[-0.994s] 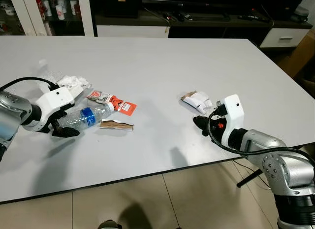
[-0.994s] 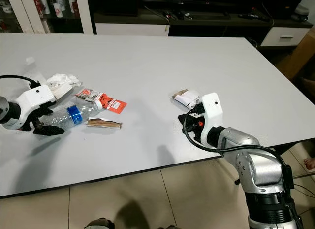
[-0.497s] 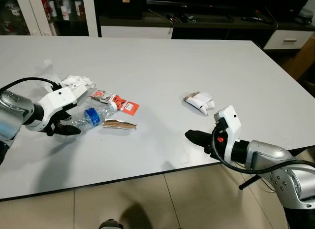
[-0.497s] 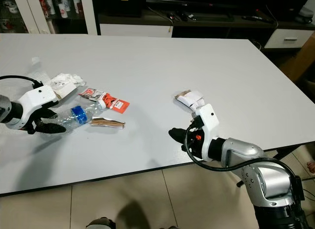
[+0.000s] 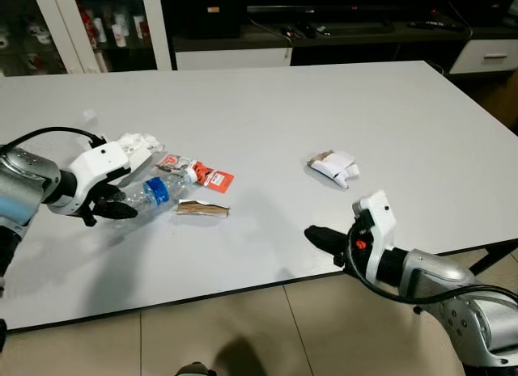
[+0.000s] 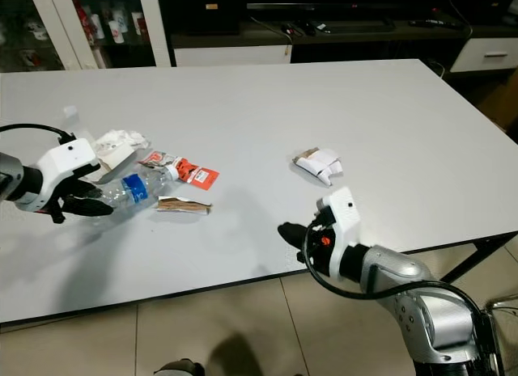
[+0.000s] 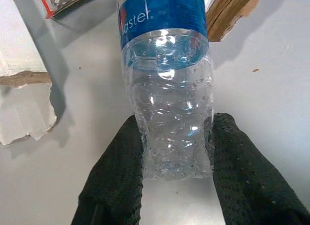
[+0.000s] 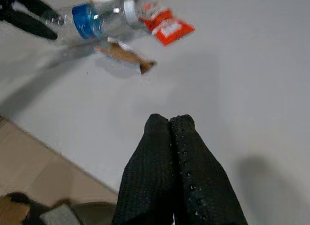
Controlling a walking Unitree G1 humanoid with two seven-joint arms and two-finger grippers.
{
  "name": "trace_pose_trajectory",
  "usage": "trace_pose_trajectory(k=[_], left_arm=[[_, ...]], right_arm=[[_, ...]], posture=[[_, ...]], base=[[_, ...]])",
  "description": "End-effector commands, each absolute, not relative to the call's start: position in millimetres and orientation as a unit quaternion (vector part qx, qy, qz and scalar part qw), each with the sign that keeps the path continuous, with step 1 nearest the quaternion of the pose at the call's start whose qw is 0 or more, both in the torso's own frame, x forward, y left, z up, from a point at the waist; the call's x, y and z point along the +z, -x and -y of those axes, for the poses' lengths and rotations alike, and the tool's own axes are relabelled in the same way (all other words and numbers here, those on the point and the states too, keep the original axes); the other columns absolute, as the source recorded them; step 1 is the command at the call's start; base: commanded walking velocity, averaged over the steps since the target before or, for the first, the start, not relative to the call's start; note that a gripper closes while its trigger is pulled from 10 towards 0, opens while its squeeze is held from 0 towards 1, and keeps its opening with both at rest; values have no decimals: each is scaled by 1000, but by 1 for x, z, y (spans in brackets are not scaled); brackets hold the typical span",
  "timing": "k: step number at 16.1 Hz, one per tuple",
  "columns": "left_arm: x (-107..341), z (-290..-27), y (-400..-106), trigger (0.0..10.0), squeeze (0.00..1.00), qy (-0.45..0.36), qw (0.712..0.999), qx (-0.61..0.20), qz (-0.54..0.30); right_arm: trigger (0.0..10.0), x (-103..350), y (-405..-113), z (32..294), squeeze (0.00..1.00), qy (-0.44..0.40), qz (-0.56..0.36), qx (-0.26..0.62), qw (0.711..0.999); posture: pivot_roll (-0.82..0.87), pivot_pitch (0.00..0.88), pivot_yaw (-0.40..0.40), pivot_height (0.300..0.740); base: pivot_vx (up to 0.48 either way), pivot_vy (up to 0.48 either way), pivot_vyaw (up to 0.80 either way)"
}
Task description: Picking trash to rubbish bin
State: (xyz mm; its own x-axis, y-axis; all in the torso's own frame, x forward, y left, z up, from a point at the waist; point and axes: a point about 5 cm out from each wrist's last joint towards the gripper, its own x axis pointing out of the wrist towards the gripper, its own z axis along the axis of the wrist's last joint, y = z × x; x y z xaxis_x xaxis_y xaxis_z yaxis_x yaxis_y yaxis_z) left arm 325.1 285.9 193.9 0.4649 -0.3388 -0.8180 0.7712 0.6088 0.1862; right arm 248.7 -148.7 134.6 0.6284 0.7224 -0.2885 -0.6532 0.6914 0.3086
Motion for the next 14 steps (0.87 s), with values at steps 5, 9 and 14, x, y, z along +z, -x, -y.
trace_pose_trajectory(k=[5, 9, 14], left_arm=[[254, -263, -320, 0, 0, -128, 904, -348, -214], [252, -217, -302, 10000, 0, -51, 966, -248, 50], [174, -175, -268, 10000, 0, -54, 984, -169, -10]], right_arm=[[10000, 148, -256, 161, 0, -90, -128, 307, 939], [10000, 156, -248, 156, 0, -130, -65, 236, 961], [10000, 127, -228, 153, 0, -112, -80, 148, 979]], posture=[[38, 0, 14, 740], [9, 0, -6, 740], [-5, 0, -18, 740]], base=[[0, 0, 0], [0, 0, 0], [0, 0, 0]])
